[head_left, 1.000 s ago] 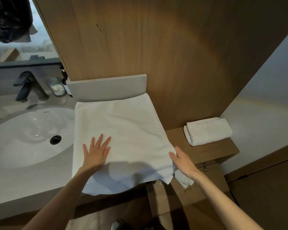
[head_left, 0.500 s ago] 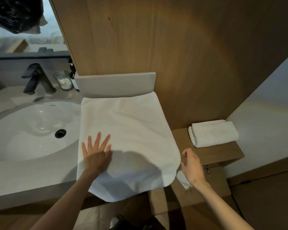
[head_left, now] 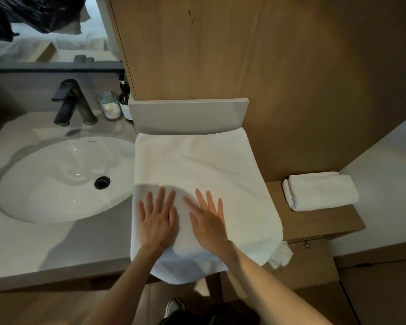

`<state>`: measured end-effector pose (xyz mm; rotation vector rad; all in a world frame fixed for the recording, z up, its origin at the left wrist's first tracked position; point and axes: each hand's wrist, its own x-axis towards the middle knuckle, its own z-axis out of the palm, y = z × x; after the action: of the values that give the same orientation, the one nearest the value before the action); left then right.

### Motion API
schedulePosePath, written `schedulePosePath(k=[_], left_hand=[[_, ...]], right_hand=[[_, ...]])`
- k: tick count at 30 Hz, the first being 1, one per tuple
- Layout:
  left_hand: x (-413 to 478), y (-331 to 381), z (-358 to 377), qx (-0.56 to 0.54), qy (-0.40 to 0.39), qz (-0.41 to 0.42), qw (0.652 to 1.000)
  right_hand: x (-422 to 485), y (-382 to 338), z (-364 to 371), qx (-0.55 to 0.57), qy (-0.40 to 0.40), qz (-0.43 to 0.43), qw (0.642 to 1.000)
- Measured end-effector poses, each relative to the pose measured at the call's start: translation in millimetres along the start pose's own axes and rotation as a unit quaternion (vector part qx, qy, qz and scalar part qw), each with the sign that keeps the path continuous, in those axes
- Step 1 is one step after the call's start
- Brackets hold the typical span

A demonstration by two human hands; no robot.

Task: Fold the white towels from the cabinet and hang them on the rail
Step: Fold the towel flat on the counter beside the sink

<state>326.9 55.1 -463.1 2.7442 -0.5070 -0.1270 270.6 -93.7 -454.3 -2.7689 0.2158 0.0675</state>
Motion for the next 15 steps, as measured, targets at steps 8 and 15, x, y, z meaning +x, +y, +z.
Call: schedulePosePath(k=[8,15], left_hand=[[1,1,-2,-0.012,-0.003,-0.005,1.000],[1,2,-4,-0.010,0.000,0.004,1.000]], right_hand=[[9,83,-26,-0.094,0.000,0.118,0.989],[-3,119,-40,-0.035,0.001,0.225,0.974]])
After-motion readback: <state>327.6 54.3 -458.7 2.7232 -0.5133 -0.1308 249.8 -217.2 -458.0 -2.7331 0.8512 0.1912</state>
